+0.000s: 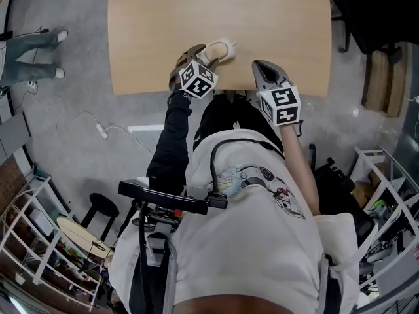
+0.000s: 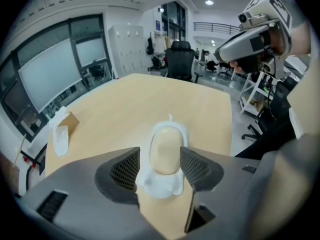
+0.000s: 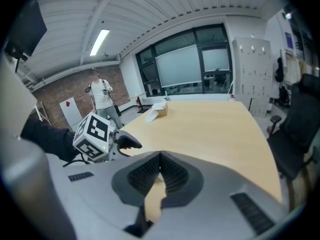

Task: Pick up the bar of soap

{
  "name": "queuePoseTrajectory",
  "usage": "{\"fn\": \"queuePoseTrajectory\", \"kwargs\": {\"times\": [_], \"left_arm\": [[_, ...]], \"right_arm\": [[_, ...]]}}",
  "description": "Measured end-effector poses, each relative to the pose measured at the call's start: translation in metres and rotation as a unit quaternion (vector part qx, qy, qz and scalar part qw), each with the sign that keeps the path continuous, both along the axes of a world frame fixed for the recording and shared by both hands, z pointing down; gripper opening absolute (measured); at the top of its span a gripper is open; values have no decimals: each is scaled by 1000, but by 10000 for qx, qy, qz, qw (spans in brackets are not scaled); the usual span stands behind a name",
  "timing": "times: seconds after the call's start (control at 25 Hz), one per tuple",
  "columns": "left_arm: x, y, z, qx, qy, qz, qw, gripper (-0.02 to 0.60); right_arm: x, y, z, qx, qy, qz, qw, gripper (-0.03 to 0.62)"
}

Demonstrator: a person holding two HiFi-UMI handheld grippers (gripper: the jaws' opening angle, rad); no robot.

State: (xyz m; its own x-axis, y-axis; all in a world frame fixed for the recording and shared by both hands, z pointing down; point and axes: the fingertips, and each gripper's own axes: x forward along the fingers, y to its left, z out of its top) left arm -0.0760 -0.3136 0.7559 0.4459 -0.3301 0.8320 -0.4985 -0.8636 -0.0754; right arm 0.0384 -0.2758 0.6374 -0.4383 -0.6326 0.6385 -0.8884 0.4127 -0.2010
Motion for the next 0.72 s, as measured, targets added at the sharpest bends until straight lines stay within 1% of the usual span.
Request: {"fn": "queuePoseTrajectory", "kwargs": {"times": [0.08,0.2,0.32,0.4,0.6,0.72], "left_arm": [[3,-1,4,-26,-81,223,9997,245],[6,-3,10,-60,-209,488,9986,249],[12,3,18,-274,-294,880,9953,250],[15,6,23,-347,-363,1100,9927,250],[22,4,30,-338,-410,1233,9909,250],[25,5,33,-429,-440,1307,9895,250]], "right_arm": [[2,2,2,-44,4,31,10000,5],[6,4,6,-118,22,59,9999,5],[10,6,9,-163,38,88,9998,4],[11,7,9,-177,50,95,9998,4],[14,14,10,-225,99,84,9997,5],[16,19,10,-261,108,97,9996,5]]}}
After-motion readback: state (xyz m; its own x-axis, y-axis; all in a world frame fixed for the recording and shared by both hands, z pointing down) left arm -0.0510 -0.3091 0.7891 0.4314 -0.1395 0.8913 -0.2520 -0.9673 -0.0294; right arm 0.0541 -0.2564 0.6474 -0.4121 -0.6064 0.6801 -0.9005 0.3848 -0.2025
